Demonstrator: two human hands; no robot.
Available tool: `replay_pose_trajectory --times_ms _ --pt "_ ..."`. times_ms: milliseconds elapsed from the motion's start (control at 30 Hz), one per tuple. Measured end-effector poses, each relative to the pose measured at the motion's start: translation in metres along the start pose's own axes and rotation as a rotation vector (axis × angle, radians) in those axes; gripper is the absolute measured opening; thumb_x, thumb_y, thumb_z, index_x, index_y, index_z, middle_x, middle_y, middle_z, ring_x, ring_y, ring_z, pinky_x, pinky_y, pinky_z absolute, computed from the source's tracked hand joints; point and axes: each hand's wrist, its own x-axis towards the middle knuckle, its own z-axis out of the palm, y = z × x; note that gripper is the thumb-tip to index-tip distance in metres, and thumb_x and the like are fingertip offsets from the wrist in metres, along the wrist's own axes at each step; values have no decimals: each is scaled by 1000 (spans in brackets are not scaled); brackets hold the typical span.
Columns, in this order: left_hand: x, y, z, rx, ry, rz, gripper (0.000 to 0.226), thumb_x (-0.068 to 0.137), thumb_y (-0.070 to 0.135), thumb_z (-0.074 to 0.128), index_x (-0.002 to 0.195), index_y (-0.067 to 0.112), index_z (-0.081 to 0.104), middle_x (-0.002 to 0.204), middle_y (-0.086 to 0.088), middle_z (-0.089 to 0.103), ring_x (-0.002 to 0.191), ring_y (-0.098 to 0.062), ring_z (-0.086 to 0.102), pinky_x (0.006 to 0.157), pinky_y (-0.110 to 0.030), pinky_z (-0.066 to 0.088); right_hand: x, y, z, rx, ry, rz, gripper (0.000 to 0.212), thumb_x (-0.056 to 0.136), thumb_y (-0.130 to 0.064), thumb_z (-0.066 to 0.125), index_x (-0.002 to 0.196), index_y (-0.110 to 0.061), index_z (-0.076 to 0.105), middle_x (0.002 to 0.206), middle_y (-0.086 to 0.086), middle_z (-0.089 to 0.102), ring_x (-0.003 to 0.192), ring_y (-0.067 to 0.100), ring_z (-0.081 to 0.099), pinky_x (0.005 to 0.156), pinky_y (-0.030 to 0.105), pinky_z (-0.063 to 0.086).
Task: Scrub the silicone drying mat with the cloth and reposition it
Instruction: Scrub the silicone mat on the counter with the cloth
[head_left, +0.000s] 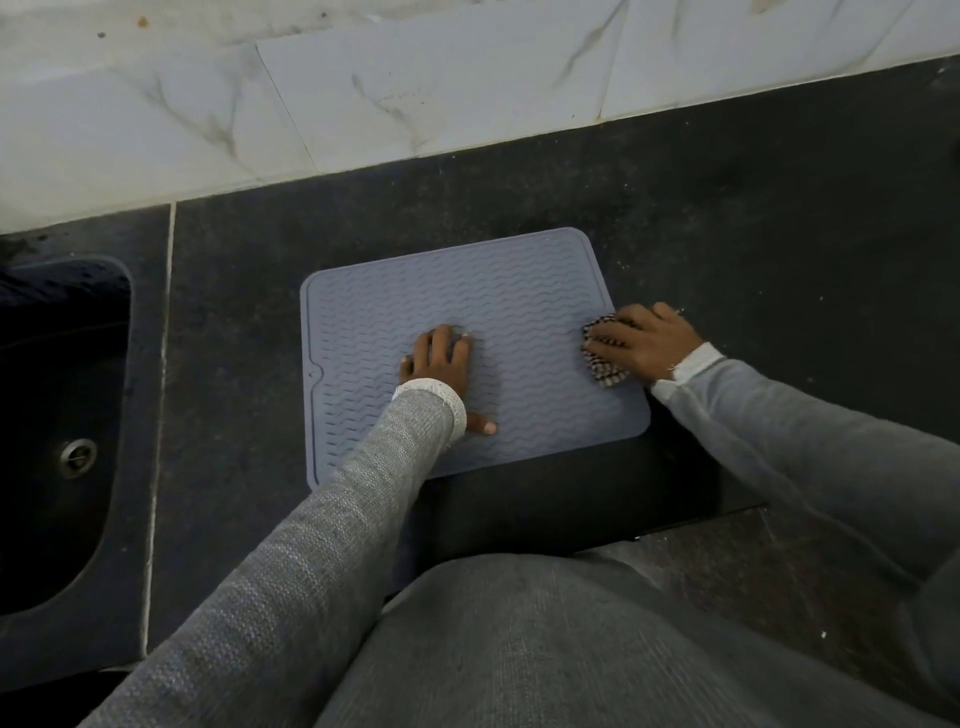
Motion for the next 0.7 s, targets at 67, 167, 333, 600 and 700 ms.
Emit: replay_pose_trajectory --times_ms 67,167,333,600,700 --pt "0 1 0 -13 1 -4 127 50 60 81 147 23 9 151 -5 6 141 -29 4 114 -53 16 -3 2 -5 41 4 54 50 43 -13 90 90 -20 76 95 2 73 80 29 68 58 37 49" --pt "0 1 0 -13 6 -7 127 49 60 82 147 23 9 151 -5 7 140 -29 5 113 -53 16 16 -13 -16 104 146 92 53 46 -12 87 97 -16 74 102 7 71 86 34 66 62 43 49" --pt "0 0 2 -17 -1 -11 127 50 61 81 147 23 8 152 -5 3 141 -29 2 114 -52 14 48 -55 -20 53 102 -72 47 51 -23 88 95 -22 74 103 2 71 88 27 67 71 37 52" --pt "1 -1 1 -15 -3 2 126 51 60 81 147 23 8 151 -6 6 141 -29 4 113 -54 16 -8 -9 -4 -5 68 -32 47 44 -14 91 89 -20 76 95 3 74 77 29 69 58 35 50" --pt "1 0 2 -9 -7 -3 126 51 59 81 148 22 8 151 -6 5 141 -29 3 114 -54 15 6 -17 -11 42 143 29 47 46 -14 90 90 -19 76 97 3 73 81 31 68 60 38 50"
